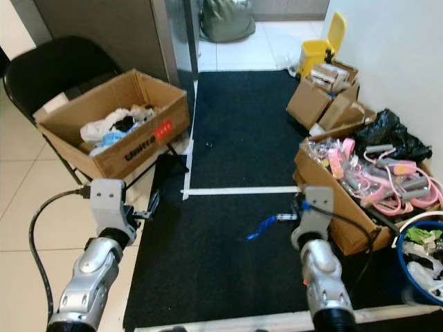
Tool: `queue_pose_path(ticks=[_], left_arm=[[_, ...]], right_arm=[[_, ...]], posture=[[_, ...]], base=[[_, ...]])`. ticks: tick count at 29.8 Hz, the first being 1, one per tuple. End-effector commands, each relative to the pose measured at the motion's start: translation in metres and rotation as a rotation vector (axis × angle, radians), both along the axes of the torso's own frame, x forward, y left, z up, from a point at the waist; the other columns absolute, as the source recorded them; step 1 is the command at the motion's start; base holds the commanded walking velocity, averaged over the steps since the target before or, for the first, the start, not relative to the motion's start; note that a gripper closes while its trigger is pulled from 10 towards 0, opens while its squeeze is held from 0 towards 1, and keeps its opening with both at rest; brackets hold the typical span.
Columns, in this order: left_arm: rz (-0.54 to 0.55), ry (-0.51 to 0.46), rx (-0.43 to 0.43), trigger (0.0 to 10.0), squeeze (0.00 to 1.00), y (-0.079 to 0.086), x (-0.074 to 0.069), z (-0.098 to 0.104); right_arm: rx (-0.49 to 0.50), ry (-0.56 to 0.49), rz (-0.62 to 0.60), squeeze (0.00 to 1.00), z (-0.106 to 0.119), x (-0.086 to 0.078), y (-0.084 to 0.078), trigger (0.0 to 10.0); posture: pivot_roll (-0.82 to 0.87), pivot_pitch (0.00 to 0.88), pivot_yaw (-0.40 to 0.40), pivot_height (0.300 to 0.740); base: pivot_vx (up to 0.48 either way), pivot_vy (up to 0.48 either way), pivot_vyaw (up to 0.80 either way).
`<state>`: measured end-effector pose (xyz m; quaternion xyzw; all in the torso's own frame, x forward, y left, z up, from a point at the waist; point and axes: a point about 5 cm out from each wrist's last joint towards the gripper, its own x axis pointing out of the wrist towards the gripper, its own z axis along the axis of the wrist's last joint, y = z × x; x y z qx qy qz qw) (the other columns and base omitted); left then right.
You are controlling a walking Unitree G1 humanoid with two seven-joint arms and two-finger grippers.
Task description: Picking trash to rubbish bin
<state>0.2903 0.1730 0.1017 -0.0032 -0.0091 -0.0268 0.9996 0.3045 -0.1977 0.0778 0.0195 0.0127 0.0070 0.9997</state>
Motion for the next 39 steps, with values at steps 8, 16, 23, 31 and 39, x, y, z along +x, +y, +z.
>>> queue_pose_path(ticks=[8, 16, 23, 31, 39], left_arm=[[0.010, 0.034, -0.003, 10.0, 0.00, 0.0045, -0.0012, -0.0080], [0.005, 0.029, -0.005, 10.0, 0.00, 0.0034, -0.0002, -0.0067], [0.006, 0.028, -0.008, 10.0, 0.00, 0.0023, 0.0004, -0.0068], [0.006, 0.028, -0.012, 10.0, 0.00, 0.0010, 0.0002, -0.0077], [0.010, 0.033, -0.011, 10.0, 0.00, 0.0025, -0.0008, -0.0092]], right_arm=[[0.007, 0.030, -0.002, 0.00, -0.0076, -0.0035, 0.0039, 10.0], [0.001, 0.036, -0.001, 0.00, -0.0079, -0.0027, 0.0041, 10.0], [-0.003, 0.038, -0.001, 0.00, -0.0076, -0.0018, 0.0035, 10.0], [-0.011, 0.032, 0.000, 0.00, -0.0065, -0.0012, 0.0023, 10.0], [-0.008, 0.026, 0.006, 0.00, -0.0052, 0.0004, 0.0035, 10.0]], posture=[[0.07, 0.160, 0.034, 0.740], [0.07, 0.158, 0.032, 0.740], [0.06, 0.156, 0.027, 0.740], [0.06, 0.156, 0.024, 0.740], [0.06, 0.156, 0.021, 0.740]], base=[[0.330, 0.000, 0.00], [0.330, 0.000, 0.00], [0.329, 0.000, 0.00], [0.328, 0.000, 0.00], [0.329, 0.000, 0.00]])
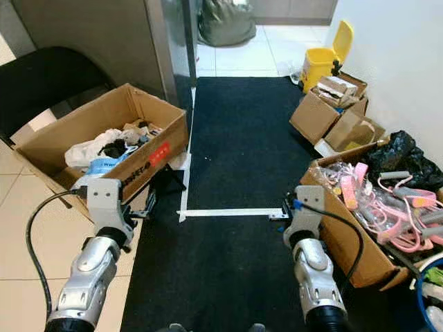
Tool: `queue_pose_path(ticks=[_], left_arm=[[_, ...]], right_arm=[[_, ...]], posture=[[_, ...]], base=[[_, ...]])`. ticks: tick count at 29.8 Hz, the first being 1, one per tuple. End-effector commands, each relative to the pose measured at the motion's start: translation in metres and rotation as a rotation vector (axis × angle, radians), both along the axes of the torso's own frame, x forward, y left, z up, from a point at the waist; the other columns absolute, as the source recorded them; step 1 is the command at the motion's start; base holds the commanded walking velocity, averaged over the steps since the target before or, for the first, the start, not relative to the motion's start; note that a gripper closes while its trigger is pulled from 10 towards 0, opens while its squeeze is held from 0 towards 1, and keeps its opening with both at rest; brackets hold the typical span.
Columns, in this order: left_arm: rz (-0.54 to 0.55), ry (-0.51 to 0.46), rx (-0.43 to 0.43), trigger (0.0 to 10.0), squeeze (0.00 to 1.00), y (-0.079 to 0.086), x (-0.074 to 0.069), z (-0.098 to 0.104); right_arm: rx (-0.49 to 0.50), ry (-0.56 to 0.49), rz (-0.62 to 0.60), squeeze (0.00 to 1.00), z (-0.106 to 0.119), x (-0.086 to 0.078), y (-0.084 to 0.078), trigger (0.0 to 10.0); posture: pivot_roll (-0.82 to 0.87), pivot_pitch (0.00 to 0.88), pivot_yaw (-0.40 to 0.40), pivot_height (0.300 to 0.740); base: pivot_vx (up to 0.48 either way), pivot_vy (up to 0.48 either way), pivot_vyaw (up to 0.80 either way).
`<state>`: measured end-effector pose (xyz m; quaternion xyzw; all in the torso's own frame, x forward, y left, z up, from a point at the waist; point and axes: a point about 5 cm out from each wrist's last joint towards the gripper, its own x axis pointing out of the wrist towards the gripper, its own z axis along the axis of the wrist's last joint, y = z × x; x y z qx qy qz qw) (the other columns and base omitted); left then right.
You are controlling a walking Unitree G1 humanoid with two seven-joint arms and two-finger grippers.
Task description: Picking trash to rubbish bin
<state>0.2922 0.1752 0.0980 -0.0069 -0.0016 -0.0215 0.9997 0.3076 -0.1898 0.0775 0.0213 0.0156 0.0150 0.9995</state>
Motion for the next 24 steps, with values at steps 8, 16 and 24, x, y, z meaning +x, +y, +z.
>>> queue_pose_path(ticks=[8, 16, 24], left_arm=[[0.003, 0.020, -0.007, 10.0, 0.00, 0.0007, -0.0035, -0.0065], [0.000, 0.022, -0.005, 10.0, 0.00, 0.0003, -0.0038, -0.0070], [0.000, 0.022, -0.006, 10.0, 0.00, 0.0002, -0.0041, -0.0071]], right_arm=[[-0.014, 0.016, -0.005, 0.00, -0.0039, -0.0014, -0.0042, 10.0], [-0.015, 0.013, -0.010, 0.00, -0.0031, -0.0005, -0.0046, 10.0], [-0.042, 0.011, 0.000, 0.00, -0.0018, 0.0013, -0.0039, 10.0]], posture=[[0.06, 0.157, 0.018, 0.740], [0.06, 0.158, 0.018, 0.740], [0.06, 0.155, 0.017, 0.740]], base=[[0.330, 0.000, 0.00], [0.330, 0.000, 0.00], [0.329, 0.000, 0.00]])
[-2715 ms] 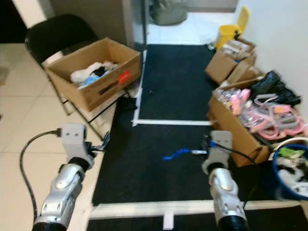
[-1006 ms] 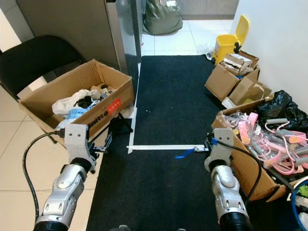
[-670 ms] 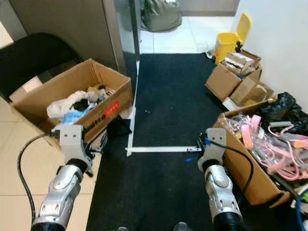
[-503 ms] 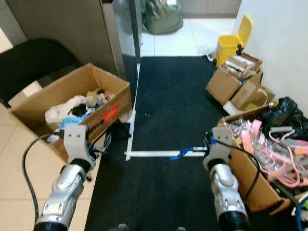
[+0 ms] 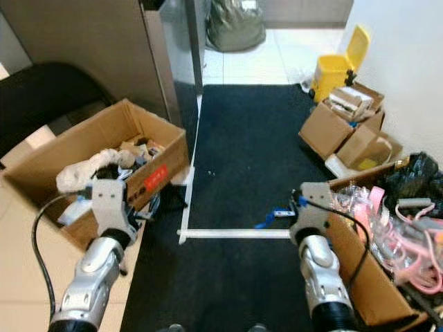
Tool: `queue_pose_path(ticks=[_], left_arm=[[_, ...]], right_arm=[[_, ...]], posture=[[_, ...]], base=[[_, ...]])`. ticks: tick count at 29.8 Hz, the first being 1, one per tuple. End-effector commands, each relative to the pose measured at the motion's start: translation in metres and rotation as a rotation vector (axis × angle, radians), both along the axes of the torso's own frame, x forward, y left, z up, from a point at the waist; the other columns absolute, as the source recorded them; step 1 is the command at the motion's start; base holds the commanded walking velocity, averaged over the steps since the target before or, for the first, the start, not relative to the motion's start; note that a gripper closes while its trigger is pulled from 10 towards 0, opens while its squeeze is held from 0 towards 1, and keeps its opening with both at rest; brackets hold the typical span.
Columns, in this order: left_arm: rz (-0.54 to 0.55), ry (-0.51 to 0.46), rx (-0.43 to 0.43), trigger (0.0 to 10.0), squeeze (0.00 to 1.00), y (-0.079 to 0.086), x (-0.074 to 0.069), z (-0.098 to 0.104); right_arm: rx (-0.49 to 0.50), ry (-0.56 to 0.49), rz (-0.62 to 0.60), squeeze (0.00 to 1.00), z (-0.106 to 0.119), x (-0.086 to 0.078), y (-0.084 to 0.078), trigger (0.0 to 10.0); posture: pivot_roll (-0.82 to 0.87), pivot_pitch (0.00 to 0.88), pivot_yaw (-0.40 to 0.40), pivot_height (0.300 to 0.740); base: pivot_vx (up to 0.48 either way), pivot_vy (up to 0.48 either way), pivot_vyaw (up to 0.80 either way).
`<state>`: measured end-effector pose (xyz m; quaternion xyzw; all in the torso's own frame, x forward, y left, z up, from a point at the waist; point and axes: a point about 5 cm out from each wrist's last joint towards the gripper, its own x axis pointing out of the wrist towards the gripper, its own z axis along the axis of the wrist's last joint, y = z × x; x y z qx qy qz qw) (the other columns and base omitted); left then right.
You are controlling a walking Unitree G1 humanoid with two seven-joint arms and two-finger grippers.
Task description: Picking trash to rubbish bin
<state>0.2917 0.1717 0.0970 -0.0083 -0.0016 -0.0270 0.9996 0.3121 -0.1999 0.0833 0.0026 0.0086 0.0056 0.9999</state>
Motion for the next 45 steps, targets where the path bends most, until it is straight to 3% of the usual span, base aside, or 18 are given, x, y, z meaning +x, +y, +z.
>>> queue_pose_path(ticks=[1, 17, 23, 33, 35, 45], left_arm=[[0.012, 0.022, -0.003, 10.0, 0.00, 0.004, -0.004, -0.006], [0.011, 0.021, -0.002, 10.0, 0.00, 0.003, -0.004, -0.006], [0.012, 0.026, 0.004, 10.0, 0.00, 0.005, -0.006, -0.008], [0.003, 0.022, 0.018, 10.0, 0.00, 0.007, -0.008, -0.009], [0.003, 0.020, 0.019, 10.0, 0.00, 0.008, -0.007, -0.007], [0.011, 0.025, 0.016, 10.0, 0.00, 0.009, -0.009, -0.009]], right_arm=[[-0.009, 0.025, 0.022, 0.00, -0.007, -0.003, 0.007, 10.0], [-0.019, 0.006, 0.051, 0.00, -0.003, 0.001, 0.012, 10.0], [-0.073, -0.003, 0.149, 0.00, -0.001, 0.002, 0.025, 10.0], [-0.053, -0.011, 0.155, 0.00, 0.004, 0.009, 0.023, 10.0], [-0.050, -0.020, 0.163, 0.00, 0.007, 0.012, 0.024, 10.0], [-0.036, -0.032, 0.189, 0.00, 0.009, 0.017, 0.036, 10.0]], posture=[[0.06, 0.155, 0.017, 0.740], [0.06, 0.158, 0.016, 0.740], [0.06, 0.147, 0.004, 0.740], [0.07, 0.081, -0.012, 0.740], [0.07, 0.115, -0.009, 0.740], [0.08, 0.104, -0.006, 0.740]], base=[[0.330, 0.000, 0.00], [0.330, 0.000, 0.00], [0.328, 0.000, 0.74], [0.330, 0.000, 0.80], [0.330, 0.000, 0.80], [0.328, 0.000, 0.80]])
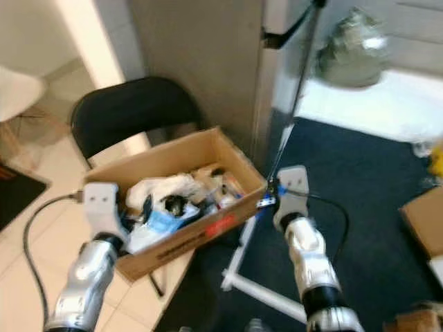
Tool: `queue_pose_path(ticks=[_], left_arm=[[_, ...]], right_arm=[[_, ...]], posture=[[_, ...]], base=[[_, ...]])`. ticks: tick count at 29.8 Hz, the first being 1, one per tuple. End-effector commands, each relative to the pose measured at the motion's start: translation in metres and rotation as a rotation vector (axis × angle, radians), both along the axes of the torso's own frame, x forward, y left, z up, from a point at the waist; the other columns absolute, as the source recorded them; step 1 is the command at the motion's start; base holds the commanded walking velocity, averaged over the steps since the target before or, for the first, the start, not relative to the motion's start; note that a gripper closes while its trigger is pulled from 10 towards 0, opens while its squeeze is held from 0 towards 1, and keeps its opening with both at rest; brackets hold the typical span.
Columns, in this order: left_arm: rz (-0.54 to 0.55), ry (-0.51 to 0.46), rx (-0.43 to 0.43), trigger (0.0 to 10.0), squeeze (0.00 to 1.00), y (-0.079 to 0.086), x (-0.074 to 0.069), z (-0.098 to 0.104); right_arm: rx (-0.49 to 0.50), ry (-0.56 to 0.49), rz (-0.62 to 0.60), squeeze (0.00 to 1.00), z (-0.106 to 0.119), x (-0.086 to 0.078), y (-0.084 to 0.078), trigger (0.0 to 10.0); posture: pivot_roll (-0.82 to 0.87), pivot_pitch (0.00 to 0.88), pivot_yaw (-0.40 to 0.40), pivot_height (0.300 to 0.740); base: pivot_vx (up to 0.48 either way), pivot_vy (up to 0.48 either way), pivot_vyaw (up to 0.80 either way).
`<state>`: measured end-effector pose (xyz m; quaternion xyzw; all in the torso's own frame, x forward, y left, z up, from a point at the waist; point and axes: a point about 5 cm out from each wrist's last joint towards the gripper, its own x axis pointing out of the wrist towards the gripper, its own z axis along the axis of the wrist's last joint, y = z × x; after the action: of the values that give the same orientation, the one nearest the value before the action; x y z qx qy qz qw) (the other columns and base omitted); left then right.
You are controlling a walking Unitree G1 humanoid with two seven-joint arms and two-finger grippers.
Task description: Picking trash to rubbish bin
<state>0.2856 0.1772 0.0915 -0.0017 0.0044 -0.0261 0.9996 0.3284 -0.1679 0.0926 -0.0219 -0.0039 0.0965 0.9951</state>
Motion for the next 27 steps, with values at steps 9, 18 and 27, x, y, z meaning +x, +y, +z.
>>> queue_pose_path(ticks=[9, 18, 27], left_arm=[[0.004, 0.018, 0.012, 10.0, 0.00, 0.0025, -0.0039, -0.0046], [0.005, 0.021, 0.011, 10.0, 0.00, 0.0006, -0.0023, -0.0043], [-0.005, 0.029, 0.035, 10.0, 0.00, -0.0025, 0.0005, -0.0046]], right_arm=[[0.016, 0.001, -0.009, 0.00, -0.0008, 0.0017, 0.0026, 10.0], [0.045, -0.005, -0.014, 0.00, 0.0003, 0.0039, 0.0029, 10.0], [0.036, -0.023, -0.007, 0.00, 0.0070, 0.0106, 0.0032, 10.0]], posture=[[0.07, 0.117, -0.011, 0.740], [0.07, 0.116, -0.012, 0.740], [0.07, 0.119, -0.018, 0.740]], base=[[0.325, 0.000, 0.78], [0.309, 0.000, 0.00], [0.000, 0.000, 0.00]])
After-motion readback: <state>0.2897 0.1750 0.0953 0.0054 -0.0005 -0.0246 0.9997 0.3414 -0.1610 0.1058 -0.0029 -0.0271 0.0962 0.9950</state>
